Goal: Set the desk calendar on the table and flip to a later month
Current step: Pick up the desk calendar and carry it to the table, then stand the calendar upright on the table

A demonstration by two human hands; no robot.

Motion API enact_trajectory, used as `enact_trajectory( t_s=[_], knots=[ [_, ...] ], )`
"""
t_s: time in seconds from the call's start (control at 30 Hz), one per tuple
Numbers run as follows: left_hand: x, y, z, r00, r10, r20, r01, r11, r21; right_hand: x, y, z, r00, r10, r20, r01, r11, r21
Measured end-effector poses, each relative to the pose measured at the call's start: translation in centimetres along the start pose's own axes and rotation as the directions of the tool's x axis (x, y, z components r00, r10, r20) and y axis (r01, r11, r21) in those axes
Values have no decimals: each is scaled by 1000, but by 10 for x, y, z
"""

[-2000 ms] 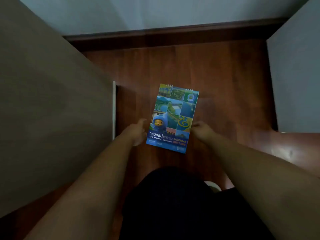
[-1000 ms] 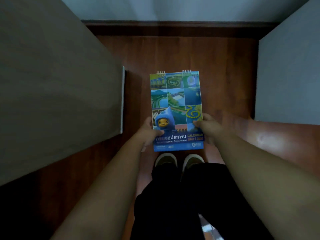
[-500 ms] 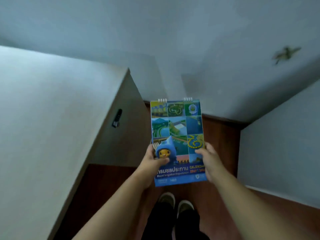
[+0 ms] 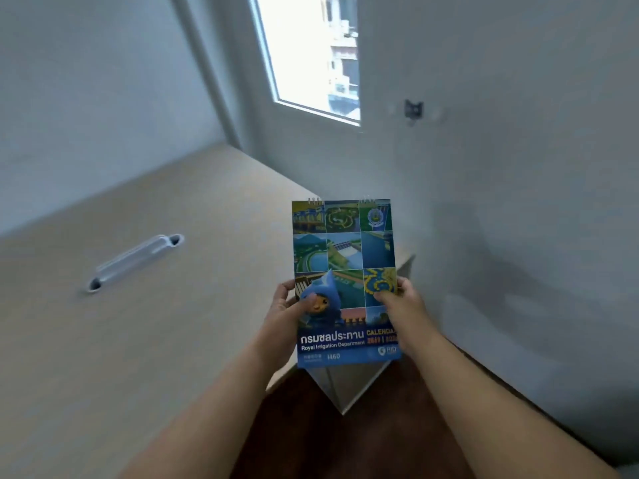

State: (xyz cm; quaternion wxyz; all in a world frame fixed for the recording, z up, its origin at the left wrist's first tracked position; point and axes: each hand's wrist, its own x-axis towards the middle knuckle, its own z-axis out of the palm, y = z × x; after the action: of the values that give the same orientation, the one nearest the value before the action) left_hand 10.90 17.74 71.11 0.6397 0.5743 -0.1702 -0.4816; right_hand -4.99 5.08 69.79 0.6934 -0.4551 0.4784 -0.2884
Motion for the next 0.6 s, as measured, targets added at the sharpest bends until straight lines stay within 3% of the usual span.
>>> enact_trajectory(
  t_s=[0.2, 0.33, 0.6],
  knots=[
    [-16, 94, -109, 961, 161, -223, -160, 987, 20, 3, -57, 150, 947, -114, 300, 151, 983, -103],
    [-34, 136, -179, 921, 208, -328, -187, 978, 96, -3, -76, 254, 918, -170, 358, 263, 938, -227],
    [-42, 205, -288, 823, 278, -496, -221, 960, 172, -6, -77, 399, 826, -224, 517, 402, 877, -262]
  ],
)
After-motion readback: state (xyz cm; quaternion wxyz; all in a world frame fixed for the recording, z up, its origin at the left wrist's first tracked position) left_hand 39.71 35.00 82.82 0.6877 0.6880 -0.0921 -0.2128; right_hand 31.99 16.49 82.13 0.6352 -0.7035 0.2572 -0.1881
